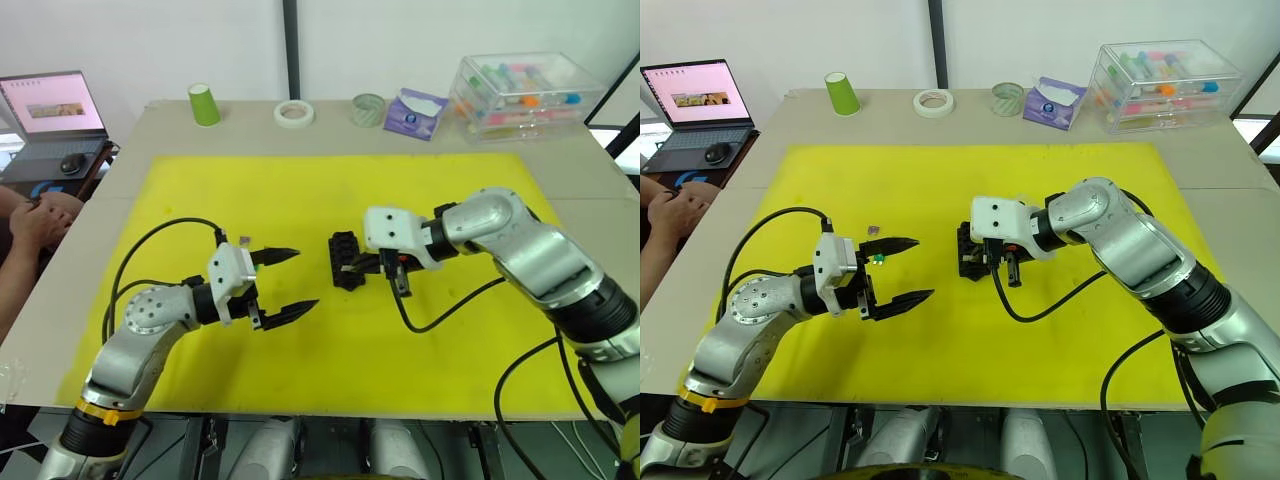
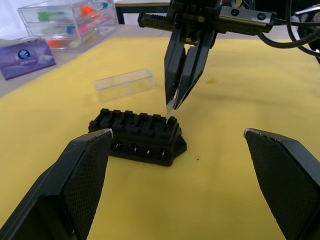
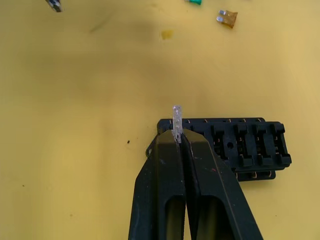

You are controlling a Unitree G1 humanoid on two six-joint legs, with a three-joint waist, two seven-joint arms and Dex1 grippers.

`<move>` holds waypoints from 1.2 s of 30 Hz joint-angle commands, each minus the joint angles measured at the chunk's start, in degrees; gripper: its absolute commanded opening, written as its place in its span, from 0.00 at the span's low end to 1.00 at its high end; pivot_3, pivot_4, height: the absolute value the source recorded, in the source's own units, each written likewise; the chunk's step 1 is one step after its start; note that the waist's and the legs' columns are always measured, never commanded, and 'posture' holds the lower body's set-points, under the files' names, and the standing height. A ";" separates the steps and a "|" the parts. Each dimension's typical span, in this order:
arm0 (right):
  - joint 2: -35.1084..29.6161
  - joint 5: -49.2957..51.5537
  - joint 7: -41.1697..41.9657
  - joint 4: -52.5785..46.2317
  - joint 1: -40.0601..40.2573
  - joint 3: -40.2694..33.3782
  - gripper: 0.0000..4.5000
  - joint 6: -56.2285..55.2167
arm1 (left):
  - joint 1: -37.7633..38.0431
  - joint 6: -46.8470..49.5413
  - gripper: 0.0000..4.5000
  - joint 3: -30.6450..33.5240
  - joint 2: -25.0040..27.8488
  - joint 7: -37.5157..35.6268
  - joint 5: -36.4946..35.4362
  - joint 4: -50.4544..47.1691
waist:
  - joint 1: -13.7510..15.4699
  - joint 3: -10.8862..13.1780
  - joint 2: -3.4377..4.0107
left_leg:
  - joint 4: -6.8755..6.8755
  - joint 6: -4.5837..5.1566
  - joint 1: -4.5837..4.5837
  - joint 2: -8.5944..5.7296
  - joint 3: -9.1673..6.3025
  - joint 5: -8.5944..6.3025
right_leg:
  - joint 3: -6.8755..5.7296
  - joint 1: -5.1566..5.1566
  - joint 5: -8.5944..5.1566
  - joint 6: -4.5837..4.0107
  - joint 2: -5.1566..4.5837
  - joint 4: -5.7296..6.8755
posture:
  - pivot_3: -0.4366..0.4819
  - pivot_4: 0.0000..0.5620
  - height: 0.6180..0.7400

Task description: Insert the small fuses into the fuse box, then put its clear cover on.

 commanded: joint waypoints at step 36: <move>3.45 -9.34 5.48 4.86 0.93 -2.02 0.00 -5.99 | -2.08 2.66 0.98 -0.03 -1.17 0.62 -0.36 -2.46 | 0.00 0.00 0.00 | 0.00 0.00 0.00 0.00 -0.02 0.00 | 0.00 -0.01 0.00 0.00 0.01 0.00 | 0.48 0.27 1.00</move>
